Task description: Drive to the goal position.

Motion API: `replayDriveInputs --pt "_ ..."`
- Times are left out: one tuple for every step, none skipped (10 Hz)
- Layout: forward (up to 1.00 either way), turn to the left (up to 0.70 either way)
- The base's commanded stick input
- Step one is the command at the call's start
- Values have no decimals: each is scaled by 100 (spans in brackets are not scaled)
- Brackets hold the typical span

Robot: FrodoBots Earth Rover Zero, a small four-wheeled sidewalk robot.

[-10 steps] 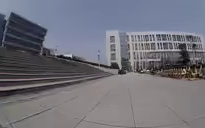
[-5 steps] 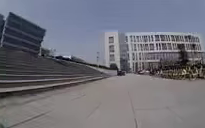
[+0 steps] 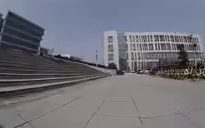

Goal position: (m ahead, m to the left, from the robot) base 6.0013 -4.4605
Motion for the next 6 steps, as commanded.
replayDriveInputs --pt "70 0" --pt "70 0" --pt "70 0" --pt "70 0" --pt "70 0" --pt "70 0"
